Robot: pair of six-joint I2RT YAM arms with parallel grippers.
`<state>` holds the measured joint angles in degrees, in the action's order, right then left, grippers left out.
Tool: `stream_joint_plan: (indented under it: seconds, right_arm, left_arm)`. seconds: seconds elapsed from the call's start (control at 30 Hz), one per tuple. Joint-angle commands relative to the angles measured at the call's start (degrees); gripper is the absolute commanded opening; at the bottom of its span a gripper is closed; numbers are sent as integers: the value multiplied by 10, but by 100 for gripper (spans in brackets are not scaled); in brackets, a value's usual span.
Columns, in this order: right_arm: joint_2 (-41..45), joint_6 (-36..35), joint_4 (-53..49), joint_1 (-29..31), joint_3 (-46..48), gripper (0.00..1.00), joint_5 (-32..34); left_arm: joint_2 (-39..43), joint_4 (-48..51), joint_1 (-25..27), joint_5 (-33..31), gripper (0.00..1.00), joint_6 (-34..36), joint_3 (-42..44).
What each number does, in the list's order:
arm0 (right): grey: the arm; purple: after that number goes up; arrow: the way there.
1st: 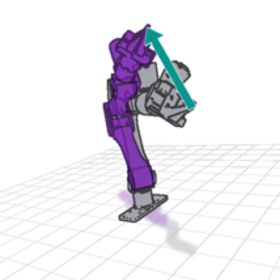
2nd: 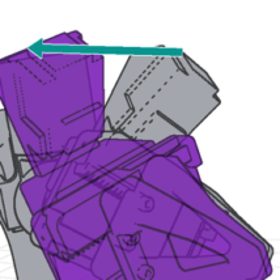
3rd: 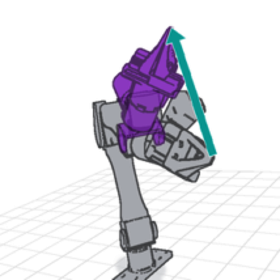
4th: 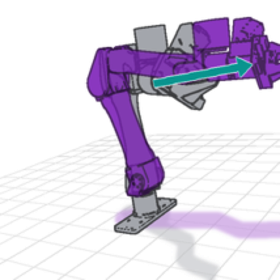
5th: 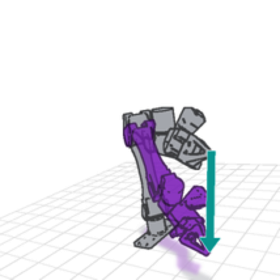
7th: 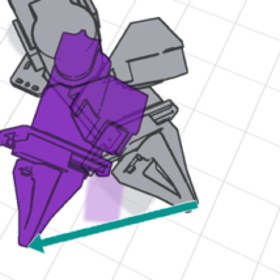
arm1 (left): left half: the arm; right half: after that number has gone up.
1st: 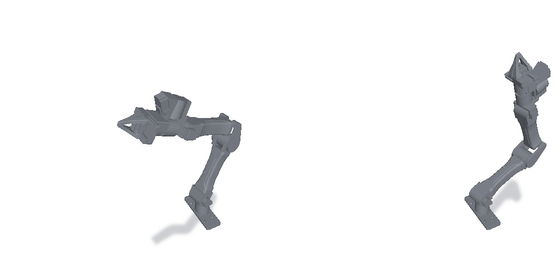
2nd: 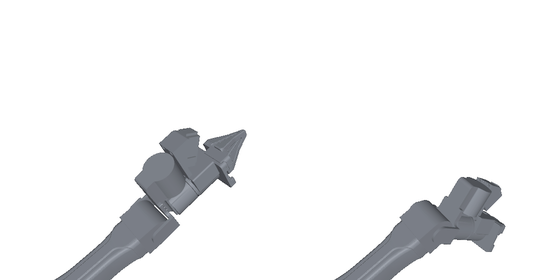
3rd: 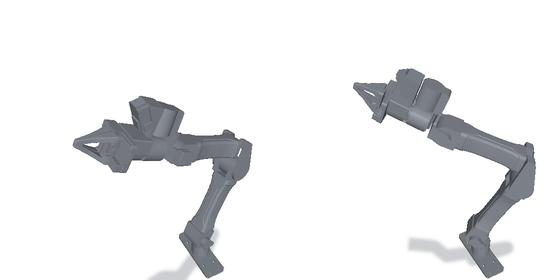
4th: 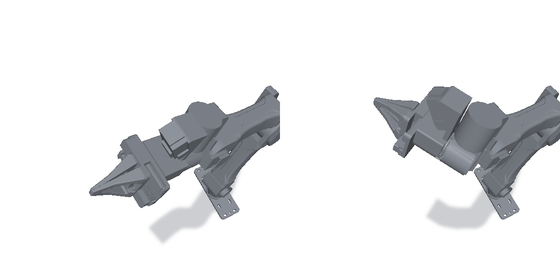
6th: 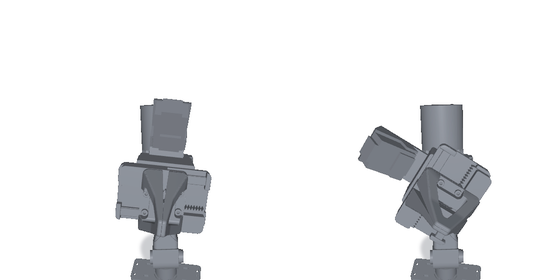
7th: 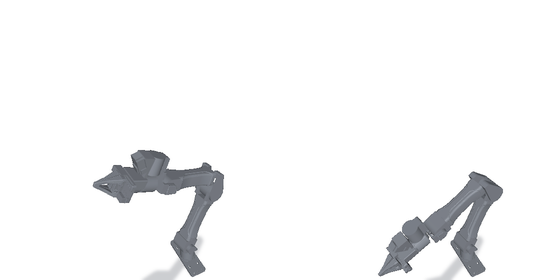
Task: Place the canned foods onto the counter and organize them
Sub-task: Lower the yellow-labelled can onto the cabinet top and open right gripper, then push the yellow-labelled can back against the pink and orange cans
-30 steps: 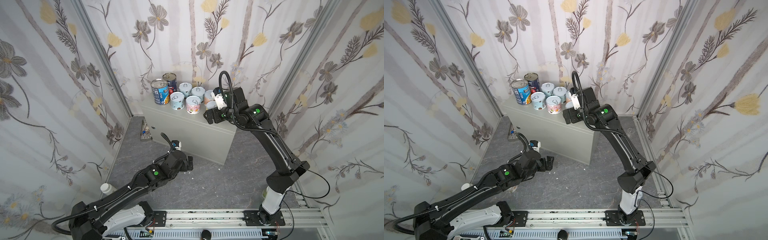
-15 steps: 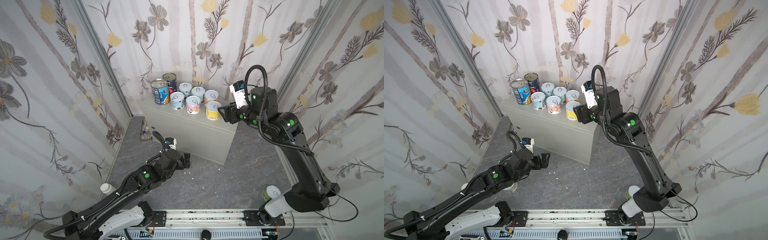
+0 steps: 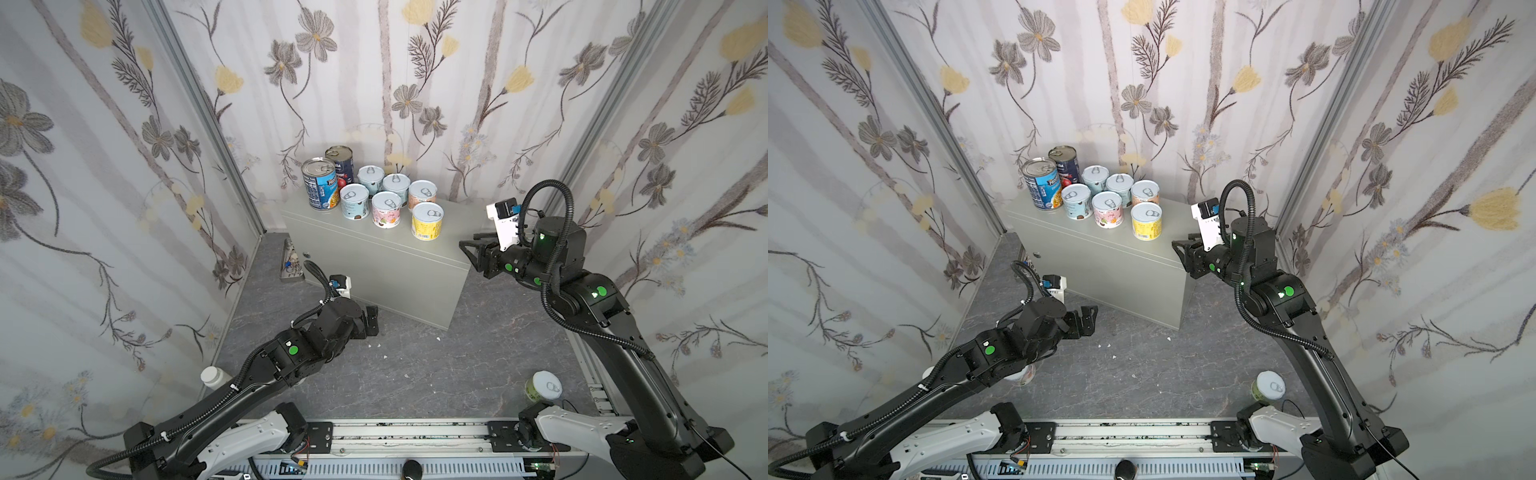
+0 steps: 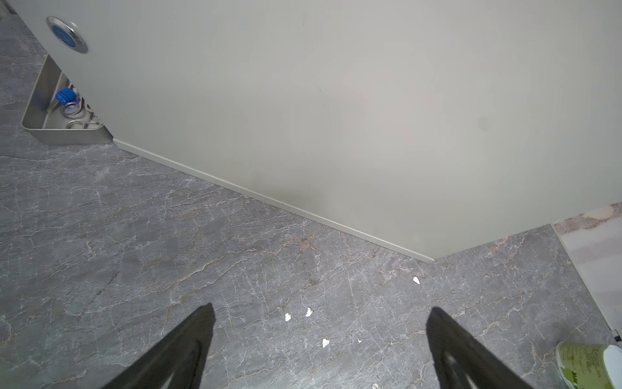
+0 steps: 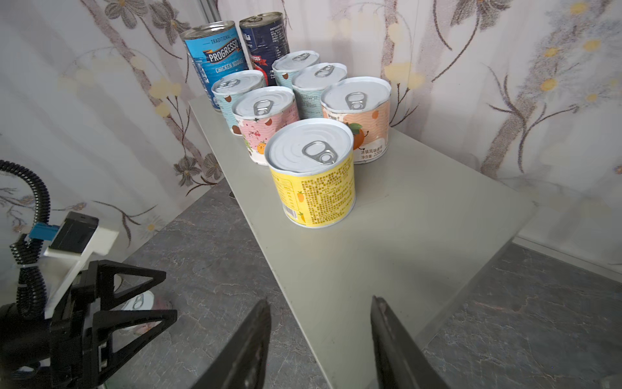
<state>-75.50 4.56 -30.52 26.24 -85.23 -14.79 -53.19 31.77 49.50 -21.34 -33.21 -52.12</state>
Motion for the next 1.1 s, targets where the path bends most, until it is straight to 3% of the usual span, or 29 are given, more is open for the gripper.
stream_joint_plan:
  seconds: [0.0,0.33,1.07]
  right_arm:
    - [-9,-22,61,-4,12,53,-53]
    - [-74,-19,128,-5,25,54,-89]
    - [-184,-33,126,-1,-54,55,-100]
  left_arm:
    - [-5,-1,-1,-25,100,8,-8]
    - [-11,-6,-1,-48,100,31,-7]
    - [-7,-24,-1,-32,100,48,9]
